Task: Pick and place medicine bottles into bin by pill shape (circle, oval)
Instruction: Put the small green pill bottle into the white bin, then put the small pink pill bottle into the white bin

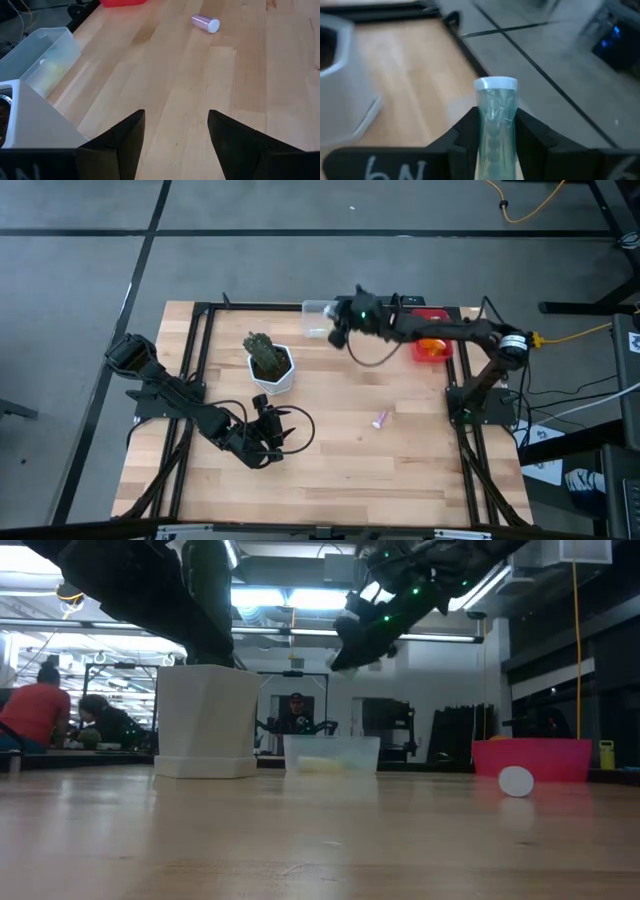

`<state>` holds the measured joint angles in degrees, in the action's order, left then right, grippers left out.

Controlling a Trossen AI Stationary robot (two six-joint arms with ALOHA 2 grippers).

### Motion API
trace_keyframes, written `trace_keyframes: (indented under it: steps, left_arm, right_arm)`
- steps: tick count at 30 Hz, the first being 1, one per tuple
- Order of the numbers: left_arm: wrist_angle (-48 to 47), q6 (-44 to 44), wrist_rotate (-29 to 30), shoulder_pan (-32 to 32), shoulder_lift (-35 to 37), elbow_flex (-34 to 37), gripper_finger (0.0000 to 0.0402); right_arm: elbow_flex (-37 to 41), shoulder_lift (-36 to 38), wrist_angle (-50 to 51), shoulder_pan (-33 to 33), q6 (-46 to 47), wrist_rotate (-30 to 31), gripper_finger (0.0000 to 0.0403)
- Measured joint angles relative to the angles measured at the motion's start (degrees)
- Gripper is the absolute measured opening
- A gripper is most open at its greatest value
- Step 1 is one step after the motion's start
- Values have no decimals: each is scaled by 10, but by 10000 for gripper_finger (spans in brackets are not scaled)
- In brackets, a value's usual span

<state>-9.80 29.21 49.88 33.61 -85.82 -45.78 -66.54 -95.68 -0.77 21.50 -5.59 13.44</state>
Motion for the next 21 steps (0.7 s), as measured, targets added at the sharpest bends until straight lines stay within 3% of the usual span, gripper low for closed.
trace_keyframes:
  steps: [8,15,21]
  left_arm:
    - [0,0,0,0,0,0,211]
    - [0,-9,0,0,0,0,211]
    - [0,-9,0,0,0,0,211]
  right_arm:
    - [-19,-46,-4,67,82,-104,129]
    - [-19,-54,-1,77,85,-116,201]
    - [-19,-21,51,76,86,-117,222]
